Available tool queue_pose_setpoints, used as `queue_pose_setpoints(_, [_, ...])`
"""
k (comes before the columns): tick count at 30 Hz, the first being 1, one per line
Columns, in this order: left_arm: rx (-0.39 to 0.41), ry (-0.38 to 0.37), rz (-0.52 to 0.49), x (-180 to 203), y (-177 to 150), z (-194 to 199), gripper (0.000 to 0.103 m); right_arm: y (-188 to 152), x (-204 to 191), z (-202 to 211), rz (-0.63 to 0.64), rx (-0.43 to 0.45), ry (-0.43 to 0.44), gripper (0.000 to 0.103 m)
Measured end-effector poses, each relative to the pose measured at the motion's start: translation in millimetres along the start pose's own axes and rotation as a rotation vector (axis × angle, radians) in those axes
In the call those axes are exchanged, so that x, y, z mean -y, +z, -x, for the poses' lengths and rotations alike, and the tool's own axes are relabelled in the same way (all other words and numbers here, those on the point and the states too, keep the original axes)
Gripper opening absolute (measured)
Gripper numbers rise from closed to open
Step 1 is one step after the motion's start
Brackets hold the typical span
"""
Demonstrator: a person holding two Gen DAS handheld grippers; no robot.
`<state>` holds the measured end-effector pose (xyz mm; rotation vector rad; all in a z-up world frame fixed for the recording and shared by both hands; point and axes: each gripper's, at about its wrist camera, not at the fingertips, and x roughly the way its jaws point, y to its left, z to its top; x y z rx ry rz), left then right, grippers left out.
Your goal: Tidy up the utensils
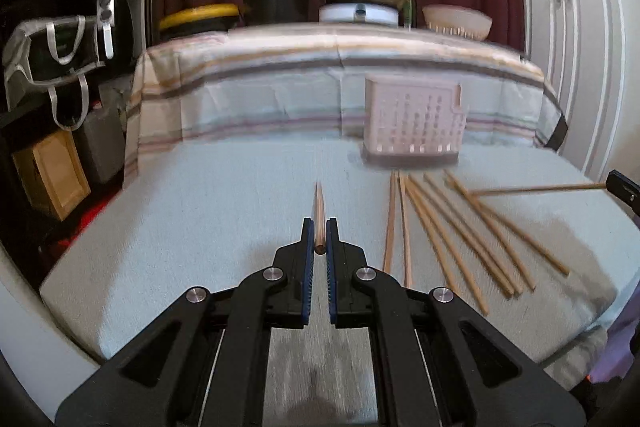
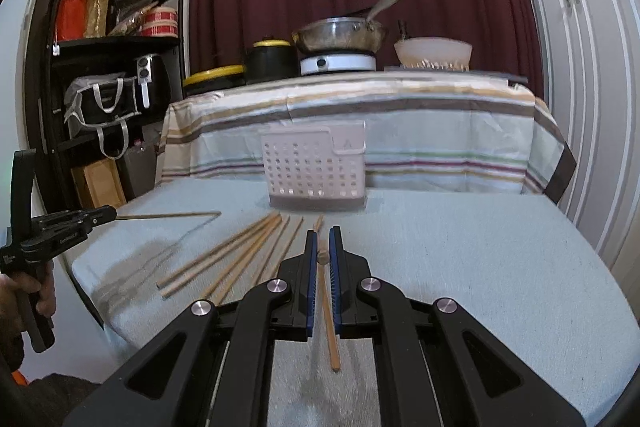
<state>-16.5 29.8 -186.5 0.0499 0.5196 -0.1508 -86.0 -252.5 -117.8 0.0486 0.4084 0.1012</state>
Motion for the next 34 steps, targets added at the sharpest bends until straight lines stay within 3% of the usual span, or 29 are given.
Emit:
queue_pose_setpoints(3, [-0.081,-0.015,0.032,-4,-14,-11,0.01,-11,4,-6,-0.029,-0.041,0.008,0.007])
queue_pose_setpoints(4, [-0.095,-0.017,0.04,-5,-18,-12,0.017,-14,5,-8,-0.038,-0.053,0.008,0.007])
queue_pose_setpoints(8, [-0.095,-0.005,0.053,-6,-26,-10,0.061,-23,9,-15,-0.069,-0.1,0.005,0.009])
queue_pose_setpoints(9, [-0.087,0.001,0.051,-6,-25,-9,0.066,-24,10,-16,-0.076,-0.108,0.005,0.014])
queue_pose_setpoints(12, [-0.07,0.013,0.029,-3,-22,-5,0.086,-27,13,-15,-0.092,-0.109,-0.024,0.048])
queue_pose_setpoints(13, [-0.07,0.028,0.023,-1,-21,-5,0.091,-27,14,-12,-0.102,-0.097,-0.033,0.055])
queue_pose_setpoints(16, [-0.065,0.065,0.001,2,-19,-6,0.093,-26,14,-10,-0.096,-0.088,-0.045,0.059])
queue_pose_setpoints(17, [-0.065,0.104,-0.011,4,-19,-7,0.099,-26,13,-10,-0.094,-0.088,-0.045,0.061])
queue_pose_setpoints(20, [-0.047,0.192,-0.05,10,-19,-6,0.099,-26,13,-12,-0.093,-0.092,-0.046,0.063])
queue_pose_setpoints(26, [0.019,0.169,-0.113,19,-17,3,0.099,-28,15,-15,-0.099,-0.102,-0.041,0.063])
queue_pose_setpoints(34, [0.013,0.077,-0.029,12,-12,0,0.099,-27,17,-15,-0.099,-0.095,-0.045,0.066])
